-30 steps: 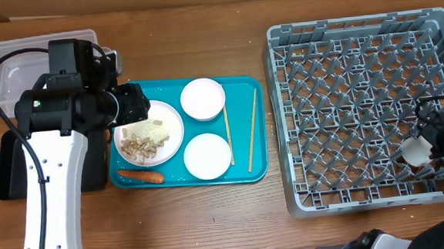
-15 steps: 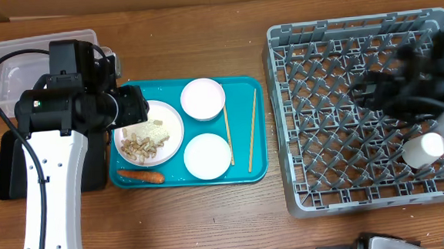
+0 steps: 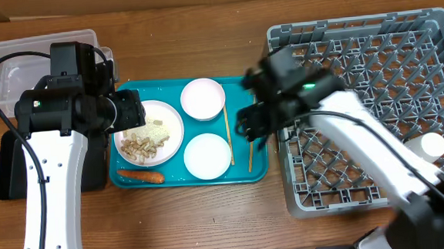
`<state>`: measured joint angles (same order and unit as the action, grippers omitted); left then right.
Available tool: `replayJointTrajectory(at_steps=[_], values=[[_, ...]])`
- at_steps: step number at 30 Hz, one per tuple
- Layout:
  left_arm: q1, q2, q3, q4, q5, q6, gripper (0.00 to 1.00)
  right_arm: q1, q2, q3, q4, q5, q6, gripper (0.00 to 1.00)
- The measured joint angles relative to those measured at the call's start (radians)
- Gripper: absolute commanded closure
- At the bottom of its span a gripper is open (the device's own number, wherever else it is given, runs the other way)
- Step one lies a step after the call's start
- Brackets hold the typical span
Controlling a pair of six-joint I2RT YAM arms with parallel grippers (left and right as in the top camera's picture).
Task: Sort waste into correct bins and load items into the dishwasher
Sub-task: 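Reach the right gripper to the tray and grasp the white bowl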
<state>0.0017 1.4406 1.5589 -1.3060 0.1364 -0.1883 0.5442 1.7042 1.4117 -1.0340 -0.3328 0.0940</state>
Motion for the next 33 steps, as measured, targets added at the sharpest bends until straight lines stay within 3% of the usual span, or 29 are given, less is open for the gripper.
replayJointTrajectory(at_steps=[6,11,13,15,25,27,31,33], values=[[0.0,0.0,0.0,0.0,0.0,0.0,0.34,0.076,0.161,0.0,0.045,0.009,0.033,0.36],[0.0,0.0,0.0,0.0,-0.003,0.0,0.34,0.106,0.227,0.0,0.067,0.02,0.049,0.51],[0.0,0.0,0.0,0.0,-0.003,0.0,0.34,0.112,0.245,0.0,0.073,0.03,0.062,0.64],[0.0,0.0,0.0,0.0,-0.003,0.0,0.34,0.114,0.257,0.0,0.074,0.036,0.071,0.69],[0.0,0.0,0.0,0.0,-0.003,0.0,0.34,0.116,0.262,0.0,0.09,0.049,0.093,0.75],[0.0,0.0,0.0,0.0,-0.003,0.0,0.34,0.118,0.265,0.0,0.09,0.05,0.097,0.79],[0.0,0.0,0.0,-0.003,-0.003,0.0,0.34,0.125,0.274,0.0,0.09,0.051,0.108,0.96],[0.0,0.0,0.0,-0.003,-0.003,0.0,0.34,0.126,0.276,0.0,0.092,0.052,0.114,0.96]])
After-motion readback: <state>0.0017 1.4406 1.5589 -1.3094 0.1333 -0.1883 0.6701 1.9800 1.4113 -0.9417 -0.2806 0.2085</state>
